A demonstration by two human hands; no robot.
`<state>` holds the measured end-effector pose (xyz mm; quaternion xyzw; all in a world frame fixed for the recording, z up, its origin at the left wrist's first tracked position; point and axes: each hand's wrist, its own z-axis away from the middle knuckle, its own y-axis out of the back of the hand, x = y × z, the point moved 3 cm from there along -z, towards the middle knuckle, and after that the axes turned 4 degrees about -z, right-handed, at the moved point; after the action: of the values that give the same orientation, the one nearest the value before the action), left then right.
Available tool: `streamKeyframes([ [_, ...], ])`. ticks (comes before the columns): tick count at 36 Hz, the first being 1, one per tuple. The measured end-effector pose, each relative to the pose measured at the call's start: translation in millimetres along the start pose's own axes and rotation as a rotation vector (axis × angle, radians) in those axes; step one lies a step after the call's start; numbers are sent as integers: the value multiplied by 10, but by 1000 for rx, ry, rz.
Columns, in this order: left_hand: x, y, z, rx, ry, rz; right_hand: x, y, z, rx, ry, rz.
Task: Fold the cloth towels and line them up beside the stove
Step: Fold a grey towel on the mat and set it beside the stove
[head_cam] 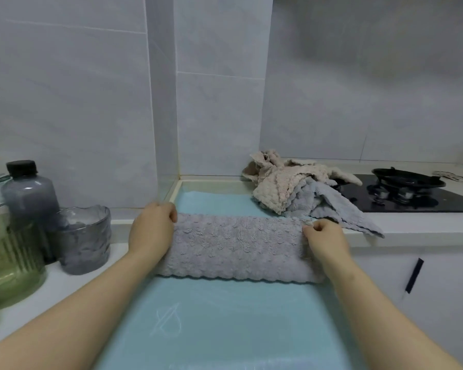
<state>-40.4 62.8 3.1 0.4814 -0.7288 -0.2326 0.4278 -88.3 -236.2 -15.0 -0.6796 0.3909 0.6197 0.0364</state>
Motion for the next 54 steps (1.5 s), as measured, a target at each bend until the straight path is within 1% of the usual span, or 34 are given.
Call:
streamKeyframes([
  [5, 119, -178, -70, -136, -80, -469, 28, -210, -206, -53, -47, 100],
  [8, 195, -292, -72, -187, -135, -622, 78, -286, -259, -53, -45, 154],
  [11, 184, -388, -71, -241, -162, -694, 162, -334, -260, -23, -23, 216],
  [14, 153, -434, -76, -278, -161, -686, 182, -348, -244, -30, 0, 290],
  [17, 155, -481, -56, -300, -180, -664, 163, -361, -231, -75, 24, 402],
  [22, 166, -547, -44, -321, -216, -652, 131, -345, -209, -113, -30, 564],
  [25, 139, -549, -57, -309, -196, -623, 135, -354, -206, -140, -59, 578],
  [28, 116, -540, -66, -290, -168, -564, 106, -364, -178, -165, -27, 553],
  [32, 161, -462, -64, -212, -176, -517, -1, -324, -117, -77, 84, 487],
  [36, 216, -392, -72, -132, -163, -472, -67, -281, -168, 38, 131, 449],
  [42, 201, -409, -140, -107, -157, -391, -213, -320, -334, 151, 180, 399],
  [44, 181, -446, -144, -129, -188, -400, -185, -392, -347, 110, 159, 450],
  [47, 146, -505, -131, -162, -244, -404, -50, -465, -301, -46, 61, 549],
  [49, 122, -513, -122, -185, -260, -370, 0, -403, -293, -123, 10, 559],
  [52, 102, -477, -94, -246, -282, -346, 22, -217, -312, -120, -26, 494],
  [54, 74, -435, -61, -299, -276, -350, 32, -162, -296, -148, -43, 446],
])
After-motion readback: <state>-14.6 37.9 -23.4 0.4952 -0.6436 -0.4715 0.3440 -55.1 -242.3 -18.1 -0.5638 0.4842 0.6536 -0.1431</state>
